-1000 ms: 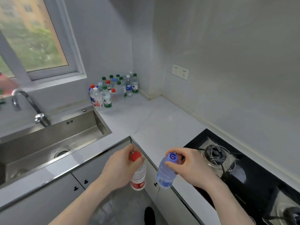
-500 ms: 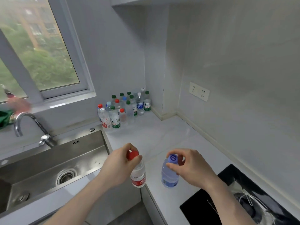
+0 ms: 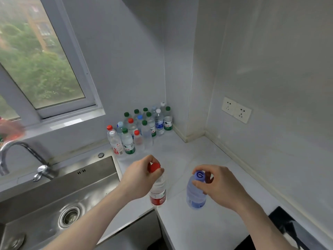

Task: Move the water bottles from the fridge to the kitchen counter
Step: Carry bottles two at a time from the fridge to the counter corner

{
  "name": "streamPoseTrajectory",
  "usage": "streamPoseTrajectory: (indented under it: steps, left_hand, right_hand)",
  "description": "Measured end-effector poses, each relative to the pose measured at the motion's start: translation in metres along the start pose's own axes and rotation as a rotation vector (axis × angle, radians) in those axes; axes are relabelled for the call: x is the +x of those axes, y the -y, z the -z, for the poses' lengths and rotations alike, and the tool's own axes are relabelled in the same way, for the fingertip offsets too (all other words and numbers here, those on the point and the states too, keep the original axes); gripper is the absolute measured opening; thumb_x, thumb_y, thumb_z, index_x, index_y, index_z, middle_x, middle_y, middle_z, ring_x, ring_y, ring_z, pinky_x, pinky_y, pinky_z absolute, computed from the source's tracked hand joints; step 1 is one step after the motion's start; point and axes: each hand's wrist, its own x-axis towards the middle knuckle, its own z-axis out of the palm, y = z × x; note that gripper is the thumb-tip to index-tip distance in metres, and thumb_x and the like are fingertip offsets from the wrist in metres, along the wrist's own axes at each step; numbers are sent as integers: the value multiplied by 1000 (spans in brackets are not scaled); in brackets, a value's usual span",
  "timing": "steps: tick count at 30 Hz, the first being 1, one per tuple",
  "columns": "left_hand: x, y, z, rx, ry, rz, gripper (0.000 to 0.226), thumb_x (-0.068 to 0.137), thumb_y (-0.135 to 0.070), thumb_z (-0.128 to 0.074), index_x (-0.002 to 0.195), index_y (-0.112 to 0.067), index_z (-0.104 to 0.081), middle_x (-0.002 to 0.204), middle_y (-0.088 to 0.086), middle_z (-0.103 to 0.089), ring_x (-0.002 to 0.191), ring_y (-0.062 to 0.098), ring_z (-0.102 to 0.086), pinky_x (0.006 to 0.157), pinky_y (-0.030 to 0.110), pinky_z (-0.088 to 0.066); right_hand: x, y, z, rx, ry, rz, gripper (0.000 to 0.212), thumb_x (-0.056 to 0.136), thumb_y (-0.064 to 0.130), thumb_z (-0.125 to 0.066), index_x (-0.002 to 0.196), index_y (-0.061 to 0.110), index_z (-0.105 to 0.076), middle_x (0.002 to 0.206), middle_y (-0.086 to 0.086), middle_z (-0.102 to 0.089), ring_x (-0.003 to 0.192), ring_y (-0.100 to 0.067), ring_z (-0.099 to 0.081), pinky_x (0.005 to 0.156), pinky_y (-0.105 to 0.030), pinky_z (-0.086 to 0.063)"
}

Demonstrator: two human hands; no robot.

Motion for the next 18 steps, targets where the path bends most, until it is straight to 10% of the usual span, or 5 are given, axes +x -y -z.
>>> streamPoseTrajectory:
  steps: [18]
  left_hand:
    - [216, 81, 12, 293, 101, -240, 21, 98, -55, -54, 110, -37, -52, 99, -14, -62, 87, 15, -60, 76, 35, -56]
  right_hand:
    - [186, 11, -45, -51, -42, -160, 14, 86, 34, -75, 95, 43, -68, 77, 10, -65, 68, -13, -65, 65, -34, -53]
